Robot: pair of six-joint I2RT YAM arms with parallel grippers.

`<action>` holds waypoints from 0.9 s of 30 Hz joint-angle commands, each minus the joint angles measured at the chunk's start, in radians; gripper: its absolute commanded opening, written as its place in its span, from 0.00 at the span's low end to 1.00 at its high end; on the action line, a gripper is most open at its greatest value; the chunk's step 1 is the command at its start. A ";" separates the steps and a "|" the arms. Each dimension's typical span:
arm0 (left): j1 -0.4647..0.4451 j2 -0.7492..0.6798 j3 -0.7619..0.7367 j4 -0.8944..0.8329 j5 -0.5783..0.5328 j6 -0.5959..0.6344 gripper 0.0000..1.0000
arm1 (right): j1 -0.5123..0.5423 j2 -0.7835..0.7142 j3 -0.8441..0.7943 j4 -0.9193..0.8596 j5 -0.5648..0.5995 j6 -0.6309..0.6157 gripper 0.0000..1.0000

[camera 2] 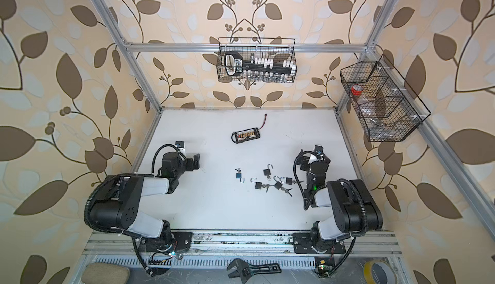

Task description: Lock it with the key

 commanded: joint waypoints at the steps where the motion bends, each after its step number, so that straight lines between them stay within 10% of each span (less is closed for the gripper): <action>1: 0.013 -0.007 0.021 0.013 0.007 0.000 0.99 | -0.001 -0.002 0.012 0.016 -0.007 0.000 1.00; 21: 0.015 -0.011 0.013 0.022 0.002 0.001 0.99 | -0.013 -0.005 0.013 0.005 -0.027 0.007 1.00; 27: -0.072 -0.128 -0.008 -0.011 -0.146 0.040 0.99 | 0.015 -0.081 0.012 -0.045 0.006 -0.013 1.00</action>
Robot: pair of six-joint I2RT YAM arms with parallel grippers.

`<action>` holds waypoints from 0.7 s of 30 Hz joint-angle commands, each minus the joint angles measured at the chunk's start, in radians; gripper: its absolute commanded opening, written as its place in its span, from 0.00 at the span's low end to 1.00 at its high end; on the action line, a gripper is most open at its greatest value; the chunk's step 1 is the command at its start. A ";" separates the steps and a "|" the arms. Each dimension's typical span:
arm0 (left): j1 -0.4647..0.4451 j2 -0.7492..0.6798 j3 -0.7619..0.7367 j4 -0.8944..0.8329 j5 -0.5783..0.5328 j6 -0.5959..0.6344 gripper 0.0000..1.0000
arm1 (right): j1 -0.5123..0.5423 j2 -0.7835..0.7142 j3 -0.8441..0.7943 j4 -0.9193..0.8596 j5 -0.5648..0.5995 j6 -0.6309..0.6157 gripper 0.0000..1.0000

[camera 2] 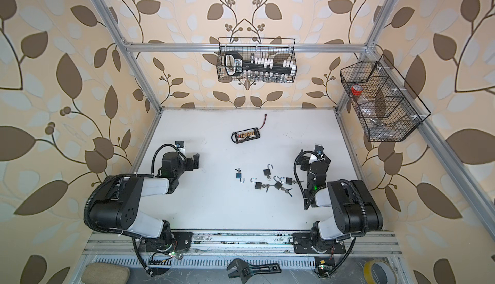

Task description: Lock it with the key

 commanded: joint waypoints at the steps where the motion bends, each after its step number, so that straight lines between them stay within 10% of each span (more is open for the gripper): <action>1: -0.076 -0.124 0.016 -0.059 -0.144 0.042 0.99 | 0.033 -0.081 0.005 -0.022 0.032 -0.026 1.00; 8: -0.153 -0.286 0.090 -0.218 -0.152 -0.042 0.99 | 0.064 -0.311 -0.001 -0.171 -0.024 -0.042 1.00; 12: -0.152 -0.285 0.244 -0.576 -0.359 -0.403 0.99 | 0.058 -0.388 0.104 -0.395 -0.018 0.176 1.00; 16: -0.143 -0.277 0.315 -0.728 -0.333 -0.536 0.99 | 0.051 -0.396 0.250 -0.733 0.123 0.434 1.00; 21: -0.226 -0.286 0.318 -0.695 -0.160 -0.531 0.99 | 0.035 -0.385 0.301 -0.798 -0.212 0.420 0.95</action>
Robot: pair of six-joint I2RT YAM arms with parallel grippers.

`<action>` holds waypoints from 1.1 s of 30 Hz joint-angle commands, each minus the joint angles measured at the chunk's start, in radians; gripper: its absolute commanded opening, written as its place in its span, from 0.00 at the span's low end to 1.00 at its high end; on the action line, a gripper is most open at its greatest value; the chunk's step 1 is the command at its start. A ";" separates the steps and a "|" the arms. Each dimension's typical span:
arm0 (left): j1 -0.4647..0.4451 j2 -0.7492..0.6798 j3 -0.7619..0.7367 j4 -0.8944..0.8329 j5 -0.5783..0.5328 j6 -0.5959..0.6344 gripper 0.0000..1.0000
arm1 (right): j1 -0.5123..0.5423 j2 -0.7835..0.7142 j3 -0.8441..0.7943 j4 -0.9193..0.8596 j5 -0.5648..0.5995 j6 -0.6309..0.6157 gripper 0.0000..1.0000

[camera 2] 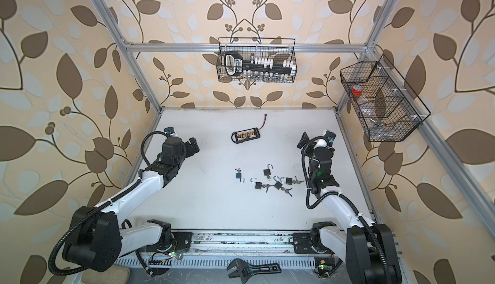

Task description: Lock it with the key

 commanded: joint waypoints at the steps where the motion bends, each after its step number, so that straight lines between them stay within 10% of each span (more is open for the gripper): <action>1: -0.100 -0.005 0.035 -0.065 0.075 -0.077 0.99 | -0.001 0.010 0.036 -0.170 -0.268 0.057 0.92; 7: -0.320 0.005 0.113 -0.232 0.090 -0.128 0.99 | 0.136 0.054 0.155 -0.407 -0.344 0.020 0.84; 23: -0.338 -0.246 0.103 -0.615 0.308 -0.164 0.98 | 0.713 0.363 0.457 -0.907 -0.087 0.176 0.70; 33: -0.068 -0.279 0.072 -0.624 0.540 -0.212 0.91 | 0.818 0.698 0.759 -1.056 -0.068 0.259 0.61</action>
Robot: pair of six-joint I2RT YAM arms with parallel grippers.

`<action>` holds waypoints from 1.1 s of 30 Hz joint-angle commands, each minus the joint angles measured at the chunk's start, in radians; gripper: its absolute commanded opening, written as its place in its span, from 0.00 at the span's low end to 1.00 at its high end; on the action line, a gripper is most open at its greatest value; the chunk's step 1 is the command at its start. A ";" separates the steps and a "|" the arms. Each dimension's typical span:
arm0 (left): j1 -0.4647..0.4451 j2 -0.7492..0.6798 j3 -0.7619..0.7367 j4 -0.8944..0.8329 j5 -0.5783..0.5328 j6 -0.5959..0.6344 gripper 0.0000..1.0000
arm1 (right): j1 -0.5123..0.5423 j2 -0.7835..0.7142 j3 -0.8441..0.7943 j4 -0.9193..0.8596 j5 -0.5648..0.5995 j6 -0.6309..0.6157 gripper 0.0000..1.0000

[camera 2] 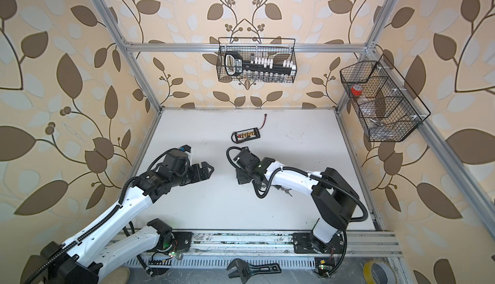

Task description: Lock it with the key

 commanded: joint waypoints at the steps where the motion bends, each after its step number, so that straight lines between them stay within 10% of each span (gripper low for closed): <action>1: 0.086 0.008 0.006 -0.011 0.127 -0.024 0.90 | 0.012 0.091 0.109 -0.109 0.042 0.067 0.60; 33: 0.116 0.002 0.056 -0.082 0.090 0.000 0.90 | 0.005 0.448 0.447 -0.309 0.056 0.063 0.38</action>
